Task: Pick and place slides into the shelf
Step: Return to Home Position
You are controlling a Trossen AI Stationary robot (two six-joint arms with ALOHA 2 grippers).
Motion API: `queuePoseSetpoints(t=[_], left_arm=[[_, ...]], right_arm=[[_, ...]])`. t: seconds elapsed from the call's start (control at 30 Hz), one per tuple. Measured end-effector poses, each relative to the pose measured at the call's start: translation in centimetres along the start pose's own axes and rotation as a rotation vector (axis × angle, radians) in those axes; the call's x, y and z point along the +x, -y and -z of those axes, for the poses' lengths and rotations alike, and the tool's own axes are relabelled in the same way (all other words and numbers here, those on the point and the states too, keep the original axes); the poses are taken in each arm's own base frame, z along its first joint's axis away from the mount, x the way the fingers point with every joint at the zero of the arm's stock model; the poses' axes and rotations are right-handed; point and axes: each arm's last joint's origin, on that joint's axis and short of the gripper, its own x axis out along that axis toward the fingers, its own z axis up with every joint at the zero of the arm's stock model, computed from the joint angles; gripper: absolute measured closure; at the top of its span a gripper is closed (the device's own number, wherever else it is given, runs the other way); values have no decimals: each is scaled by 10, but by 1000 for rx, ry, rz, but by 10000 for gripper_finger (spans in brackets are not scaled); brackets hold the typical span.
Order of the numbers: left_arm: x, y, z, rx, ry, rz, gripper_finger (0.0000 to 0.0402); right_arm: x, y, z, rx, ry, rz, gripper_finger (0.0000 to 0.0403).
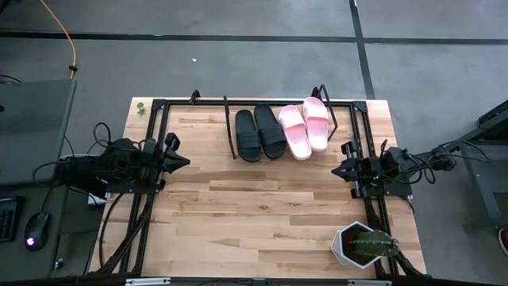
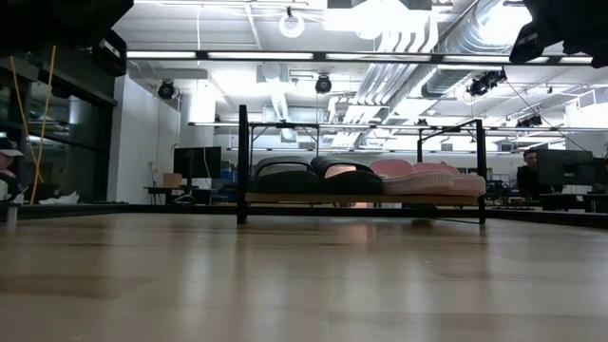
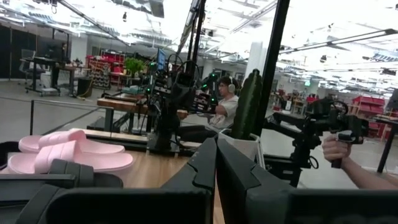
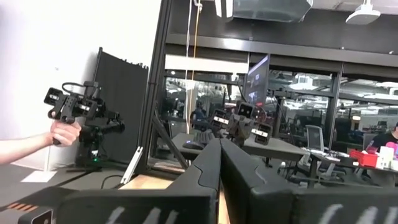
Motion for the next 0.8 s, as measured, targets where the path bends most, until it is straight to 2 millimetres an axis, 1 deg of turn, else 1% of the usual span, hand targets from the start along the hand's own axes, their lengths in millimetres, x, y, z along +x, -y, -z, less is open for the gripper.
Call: queuePoseSetpoints(t=[0.17, 0.33, 0.5, 0.67, 0.8], left_arm=[[1, -1, 1, 4, 36, -15, 401], [3, -5, 23, 16, 116, 26, 401], [4, -7, 33, 4, 16, -4, 401], [4, -7, 32, 6, 19, -2, 401], [4, -8, 36, 25, -17, -11, 401]], right_arm=[[0, 0, 2, 10, -20, -3, 403], [0, 0, 2, 16, -25, -4, 403], [0, -1, 5, 17, -46, -7, 403], [0, -1, 6, 16, -63, -10, 403], [0, -2, 10, 5, -98, -16, 403]])
